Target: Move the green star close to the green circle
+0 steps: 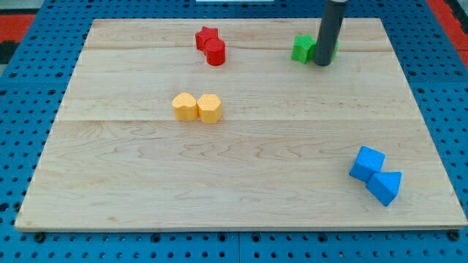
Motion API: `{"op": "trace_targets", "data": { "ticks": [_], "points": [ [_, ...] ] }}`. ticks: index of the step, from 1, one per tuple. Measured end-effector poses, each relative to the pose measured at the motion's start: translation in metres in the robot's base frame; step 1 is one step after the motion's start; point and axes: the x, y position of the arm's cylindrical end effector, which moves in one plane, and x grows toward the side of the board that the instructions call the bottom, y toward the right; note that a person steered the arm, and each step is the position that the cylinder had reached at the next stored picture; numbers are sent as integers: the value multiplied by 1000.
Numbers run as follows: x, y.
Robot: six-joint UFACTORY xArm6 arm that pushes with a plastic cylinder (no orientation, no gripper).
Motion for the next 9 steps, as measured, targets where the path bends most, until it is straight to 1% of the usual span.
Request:
{"op": "trace_targets", "data": {
  "ticks": [1, 2, 3, 4, 5, 8, 9],
  "points": [
    [-8, 13],
    [-42, 16],
    [-23, 16],
    [38, -4],
    [26, -58],
    [-16, -23],
    [-7, -36]
  ]
}}
